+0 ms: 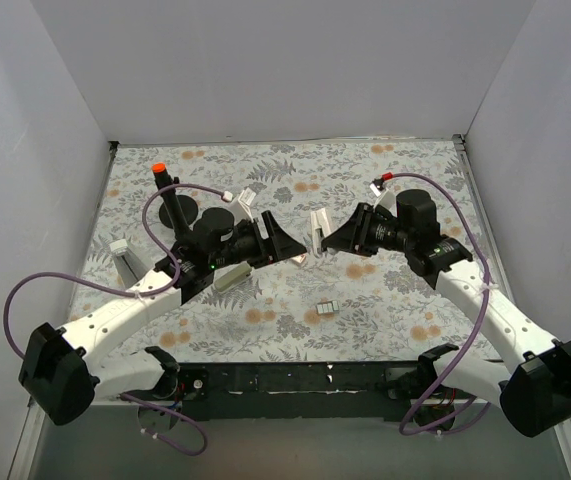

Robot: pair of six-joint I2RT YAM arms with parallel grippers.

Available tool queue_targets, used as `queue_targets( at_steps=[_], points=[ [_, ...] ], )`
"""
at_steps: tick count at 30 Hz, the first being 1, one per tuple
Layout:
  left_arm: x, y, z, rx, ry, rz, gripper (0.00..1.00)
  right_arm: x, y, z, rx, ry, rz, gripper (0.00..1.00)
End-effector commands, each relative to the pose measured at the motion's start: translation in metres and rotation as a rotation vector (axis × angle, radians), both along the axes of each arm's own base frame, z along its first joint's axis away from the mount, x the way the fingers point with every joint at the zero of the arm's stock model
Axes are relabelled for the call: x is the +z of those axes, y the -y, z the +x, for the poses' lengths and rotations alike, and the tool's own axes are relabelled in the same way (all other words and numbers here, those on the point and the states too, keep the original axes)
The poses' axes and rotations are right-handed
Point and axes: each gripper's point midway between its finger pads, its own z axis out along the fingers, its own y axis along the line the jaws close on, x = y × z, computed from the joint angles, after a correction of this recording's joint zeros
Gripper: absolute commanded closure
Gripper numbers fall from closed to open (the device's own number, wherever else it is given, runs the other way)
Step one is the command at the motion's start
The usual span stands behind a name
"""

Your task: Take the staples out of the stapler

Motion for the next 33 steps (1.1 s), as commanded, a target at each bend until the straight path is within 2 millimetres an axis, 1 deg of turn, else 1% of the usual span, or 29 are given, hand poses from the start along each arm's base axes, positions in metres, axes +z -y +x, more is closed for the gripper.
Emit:
queue_targets(
  at_steps=[1, 5, 6, 9, 15, 17, 21, 22, 23, 25, 29, 33],
  points=[
    [0.016, 0.011, 0.001, -0.025, 0.057, -0.031, 0.34, 0.029, -0.008, 0.002, -0.017, 0.062, 0.078, 0.99],
    [0.007, 0.016, 0.005, -0.03, 0.062, -0.006, 0.35, 0.032, -0.01, 0.002, -0.02, 0.064, 0.077, 0.99],
    [0.014, 0.018, 0.009, -0.027, 0.089, -0.019, 0.36, 0.032, -0.01, 0.001, -0.017, 0.064, 0.075, 0.99],
    [0.006, 0.019, 0.015, -0.006, 0.099, 0.012, 0.37, 0.035, -0.012, -0.001, -0.019, 0.068, 0.076, 0.99],
    [-0.008, 0.024, 0.02, -0.012, 0.096, 0.051, 0.39, 0.036, -0.014, -0.005, -0.011, 0.07, 0.079, 0.99],
    [-0.01, 0.025, 0.02, -0.011, 0.095, 0.052, 0.39, 0.035, -0.013, -0.005, -0.019, 0.068, 0.072, 0.99],
    [-0.014, 0.026, 0.023, 0.011, 0.097, 0.071, 0.44, 0.034, -0.014, -0.007, -0.015, 0.069, 0.069, 0.99],
    [-0.017, 0.028, 0.024, 0.011, 0.092, 0.079, 0.46, 0.031, -0.015, -0.009, -0.01, 0.068, 0.063, 0.99],
    [-0.018, 0.029, 0.024, 0.011, 0.092, 0.081, 0.51, 0.029, -0.015, -0.008, -0.016, 0.07, 0.057, 0.99],
    [-0.024, 0.032, 0.024, 0.006, 0.091, 0.097, 0.54, 0.022, -0.017, -0.01, -0.013, 0.061, 0.049, 0.99],
    [-0.038, 0.041, 0.019, -0.016, 0.069, 0.125, 0.55, 0.013, -0.02, -0.013, -0.002, 0.047, 0.035, 0.99],
    [-0.04, 0.047, 0.018, -0.011, 0.062, 0.128, 0.59, 0.003, -0.018, -0.014, -0.018, 0.038, 0.017, 0.99]
  ],
)
